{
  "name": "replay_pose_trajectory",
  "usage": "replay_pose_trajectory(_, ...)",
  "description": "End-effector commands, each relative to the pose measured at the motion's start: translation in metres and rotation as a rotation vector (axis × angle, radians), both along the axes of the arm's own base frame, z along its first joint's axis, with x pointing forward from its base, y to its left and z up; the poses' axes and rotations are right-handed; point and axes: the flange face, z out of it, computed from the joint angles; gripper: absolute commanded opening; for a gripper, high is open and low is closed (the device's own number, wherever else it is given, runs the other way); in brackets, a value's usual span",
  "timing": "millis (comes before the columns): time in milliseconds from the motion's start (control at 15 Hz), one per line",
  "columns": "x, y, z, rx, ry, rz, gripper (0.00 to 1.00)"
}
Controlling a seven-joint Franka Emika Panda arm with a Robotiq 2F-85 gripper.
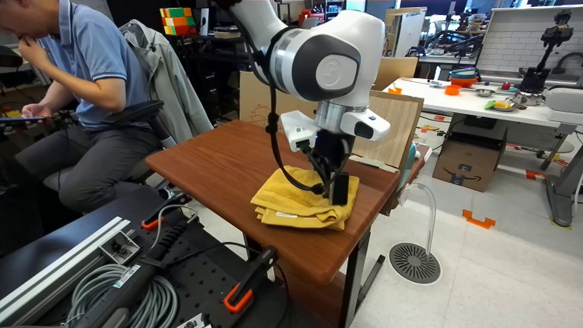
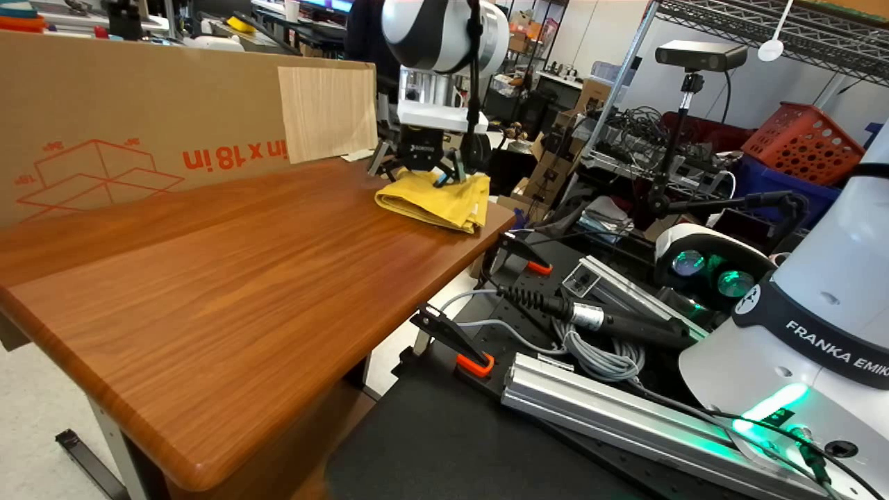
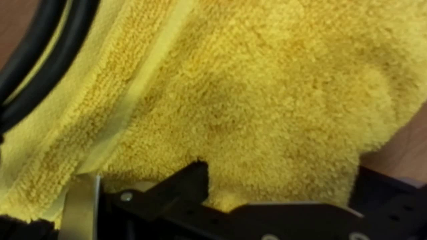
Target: Use the yellow towel to wipe the table
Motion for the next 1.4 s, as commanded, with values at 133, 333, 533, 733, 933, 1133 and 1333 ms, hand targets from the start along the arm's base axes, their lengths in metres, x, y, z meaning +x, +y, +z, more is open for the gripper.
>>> replay_pose_trajectory(133,-0.005,-0.019,-0.022,-0.011,0.023,-0.014,1.00)
replay_pose_trajectory(333,-0.019,0.030,-0.014,0.005,0.015,0.127,1.00)
replay_pose_trajectory(533,-0.042,0.077,-0.019,-0.038,-0.005,0.291,1.00)
replay_pose_trajectory(733,-0.058,0.124,-0.020,-0.089,-0.079,0.451,1.00)
replay_pose_trajectory(933,-0.068,0.180,-0.018,-0.108,-0.153,0.585,1.00)
replay_pose_trajectory(1133,-0.076,0.241,-0.014,-0.093,-0.222,0.648,1.00)
replay_pose_trajectory(1333,-0.090,0.309,-0.008,-0.054,-0.252,0.690,1.00)
